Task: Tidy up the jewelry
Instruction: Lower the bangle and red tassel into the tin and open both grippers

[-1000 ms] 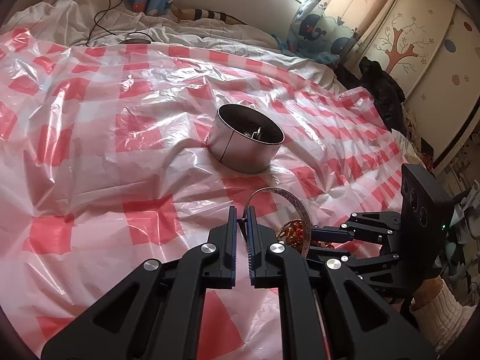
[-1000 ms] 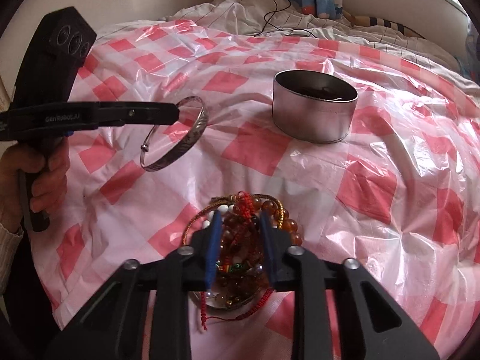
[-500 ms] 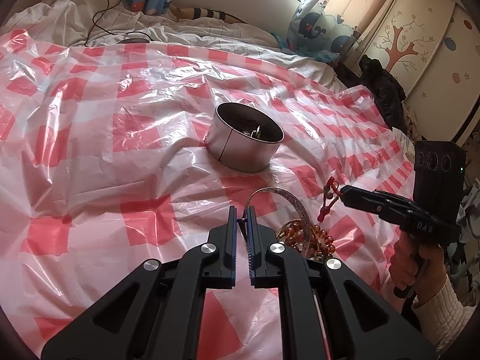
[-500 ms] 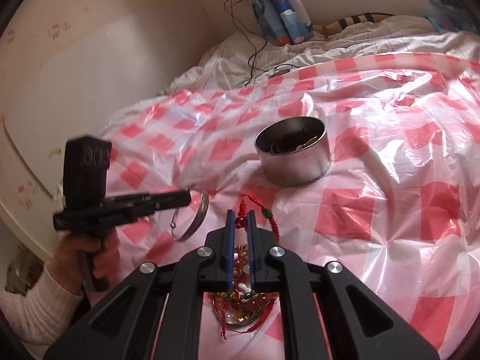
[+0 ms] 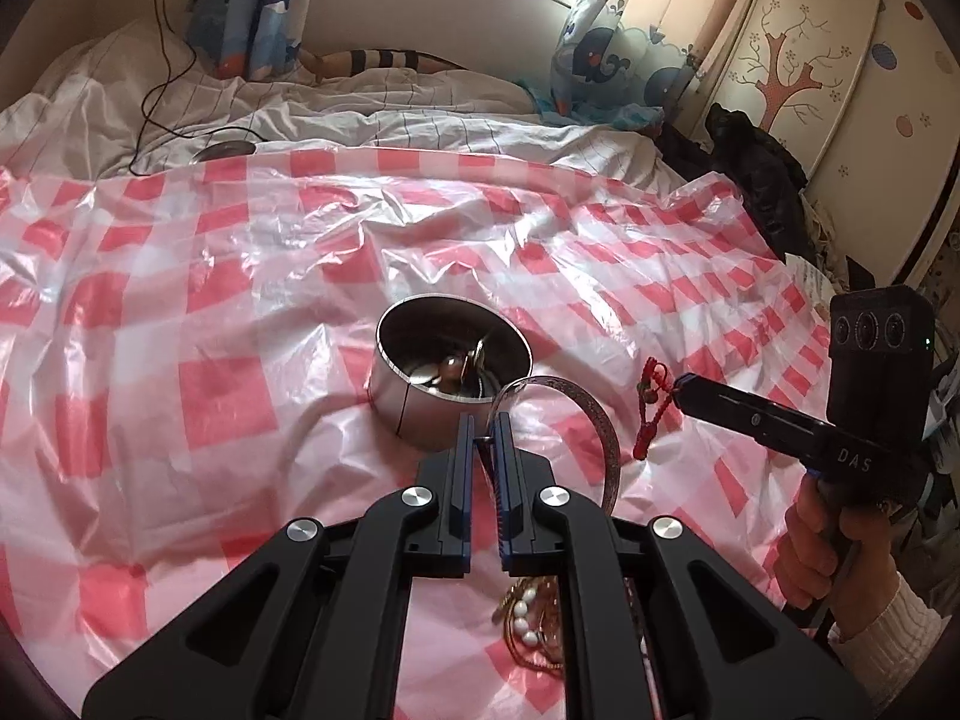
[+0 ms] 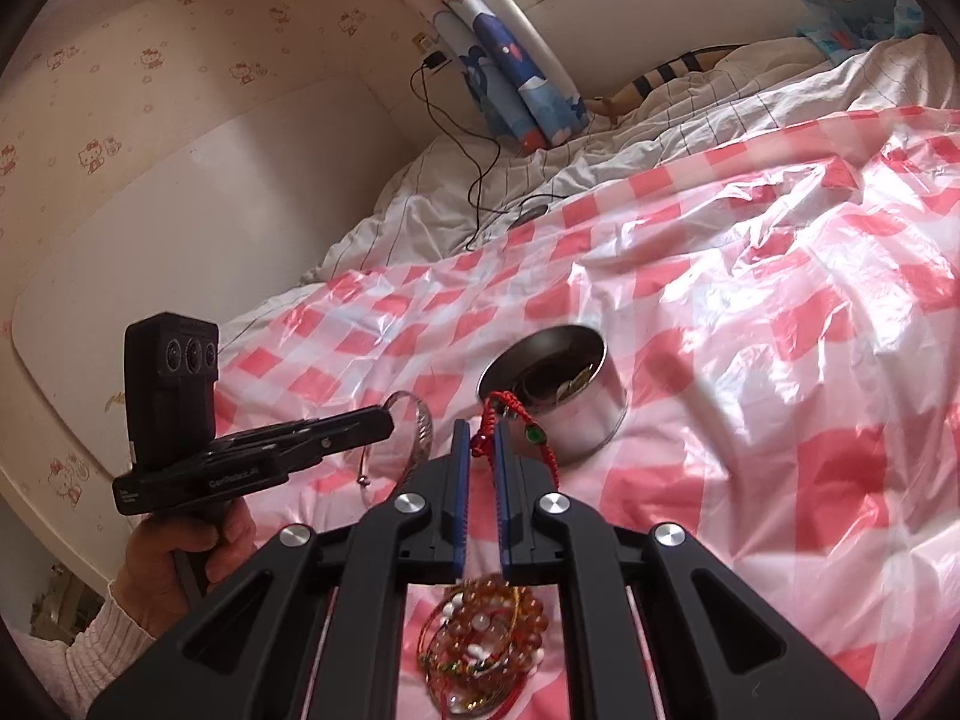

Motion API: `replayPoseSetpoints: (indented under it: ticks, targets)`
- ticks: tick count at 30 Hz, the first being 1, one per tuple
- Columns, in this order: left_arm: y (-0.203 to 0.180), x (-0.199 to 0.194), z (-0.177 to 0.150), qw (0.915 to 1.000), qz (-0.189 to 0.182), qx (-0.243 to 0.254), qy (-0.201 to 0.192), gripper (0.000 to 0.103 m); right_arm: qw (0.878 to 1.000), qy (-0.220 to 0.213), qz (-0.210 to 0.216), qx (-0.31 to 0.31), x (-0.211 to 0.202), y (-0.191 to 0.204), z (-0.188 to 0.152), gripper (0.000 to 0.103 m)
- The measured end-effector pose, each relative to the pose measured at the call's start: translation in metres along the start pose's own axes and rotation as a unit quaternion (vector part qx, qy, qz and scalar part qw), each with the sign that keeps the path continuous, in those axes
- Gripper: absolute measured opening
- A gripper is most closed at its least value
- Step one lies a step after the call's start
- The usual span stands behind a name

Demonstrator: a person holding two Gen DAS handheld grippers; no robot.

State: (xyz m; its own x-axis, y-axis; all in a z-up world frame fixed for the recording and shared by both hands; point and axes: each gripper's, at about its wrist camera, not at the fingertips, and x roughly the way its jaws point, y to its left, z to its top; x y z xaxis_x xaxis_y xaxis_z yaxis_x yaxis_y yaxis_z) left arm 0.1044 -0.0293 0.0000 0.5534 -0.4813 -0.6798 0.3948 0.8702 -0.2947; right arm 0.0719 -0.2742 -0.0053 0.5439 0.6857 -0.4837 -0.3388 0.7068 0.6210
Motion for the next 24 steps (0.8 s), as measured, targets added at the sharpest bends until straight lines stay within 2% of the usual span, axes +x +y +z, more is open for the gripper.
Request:
replayPoseSetpoints:
  ticks: [7, 14, 19, 21, 24]
  targets:
    - [0.003, 0.046, 0.04, 0.999, 0.033, 0.017, 0.026, 0.006, 1.0, -0.02, 0.014, -0.003, 0.022, 0.001, 0.042, 0.008]
    - [0.019, 0.087, 0.05, 0.9955, 0.061, 0.023, 0.068, 0.006, 1.0, -0.008, 0.011, 0.01, 0.045, -0.012, 0.043, 0.008]
    - [0.024, 0.1, 0.049, 0.9941, 0.06, 0.031, 0.085, 0.007, 1.0, 0.0, 0.005, 0.015, 0.057, -0.02, 0.043, 0.008]
    - [0.025, 0.097, 0.049, 0.9939, 0.072, 0.034, 0.076, 0.007, 1.0, 0.002, 0.005, 0.01, 0.062, -0.018, 0.046, 0.008]
    - [0.031, 0.086, 0.05, 0.995, 0.071, 0.028, 0.064, 0.007, 1.0, 0.008, 0.004, -0.002, 0.074, -0.012, 0.05, 0.008]
